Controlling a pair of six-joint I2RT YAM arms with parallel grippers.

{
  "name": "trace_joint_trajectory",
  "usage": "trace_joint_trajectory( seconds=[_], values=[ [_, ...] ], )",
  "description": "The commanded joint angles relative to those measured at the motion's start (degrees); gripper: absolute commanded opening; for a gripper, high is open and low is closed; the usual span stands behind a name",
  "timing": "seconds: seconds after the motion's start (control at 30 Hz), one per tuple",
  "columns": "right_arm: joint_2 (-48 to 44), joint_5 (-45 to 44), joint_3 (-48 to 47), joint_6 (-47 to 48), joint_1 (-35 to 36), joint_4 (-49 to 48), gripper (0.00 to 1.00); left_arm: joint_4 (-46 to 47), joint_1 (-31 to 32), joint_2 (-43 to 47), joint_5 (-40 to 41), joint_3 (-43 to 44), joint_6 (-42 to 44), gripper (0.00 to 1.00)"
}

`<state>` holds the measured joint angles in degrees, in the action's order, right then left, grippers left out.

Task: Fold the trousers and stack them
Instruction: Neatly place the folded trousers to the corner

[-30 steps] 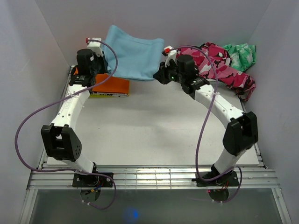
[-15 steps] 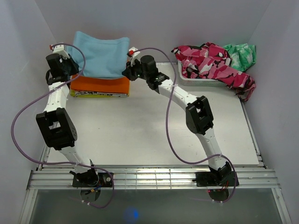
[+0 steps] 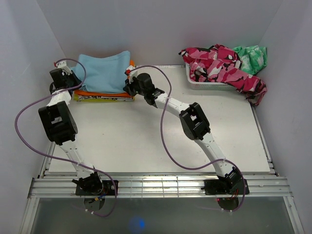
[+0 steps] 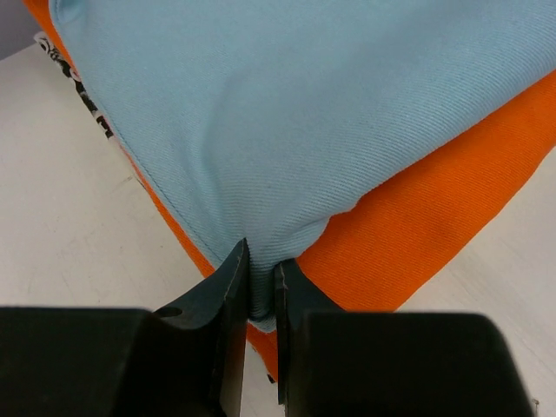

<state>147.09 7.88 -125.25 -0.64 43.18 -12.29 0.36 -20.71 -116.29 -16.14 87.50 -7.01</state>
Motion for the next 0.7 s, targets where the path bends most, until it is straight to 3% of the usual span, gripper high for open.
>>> trace_joint_trajectory(
  seconds=[0.0, 0.4, 0.43, 0.5, 0.53, 0.57, 0.63, 0.67],
  values=[
    [0.3, -5.3, -1.1, 5.0, -1.6, -4.0, 0.08, 6.8, -3.5, 0.7, 4.8, 2.9, 0.4, 0.00],
    [-2.3, -5.9, 1.4, 2.2, -1.3, -1.9, 0.08, 1.3, -4.8, 0.7, 5.6, 4.3, 0.9, 0.03],
    [-2.8, -6.5, 1.7, 2.1, -1.3, -1.9, 0.18, 0.1, -5.0, 0.8, 5.3, 4.8, 0.8, 0.11],
    [-3.9, -7.2, 2.7, 2.0, -1.3, -1.3, 0.37, -2.4, -5.3, 1.7, 4.5, 5.1, 0.5, 0.36],
    [-4.5, -7.6, 3.1, 2.1, -1.3, -1.2, 0.48, -3.0, -5.6, 2.2, 4.1, 5.2, 0.4, 0.43],
    [-5.1, -9.2, 3.9, 2.2, -1.3, -1.0, 0.53, -3.4, -5.7, 2.7, 3.6, 5.3, 0.4, 0.57],
    [-7.8, -11.0, 5.0, 3.3, -1.3, -0.7, 0.68, -4.8, -5.9, 4.7, 3.3, 5.7, 0.8, 0.69],
    [-8.8, -11.3, 5.6, 3.7, -1.4, -0.6, 0.70, -5.3, -6.1, 5.4, 3.0, 6.4, 0.9, 0.71]
  ],
)
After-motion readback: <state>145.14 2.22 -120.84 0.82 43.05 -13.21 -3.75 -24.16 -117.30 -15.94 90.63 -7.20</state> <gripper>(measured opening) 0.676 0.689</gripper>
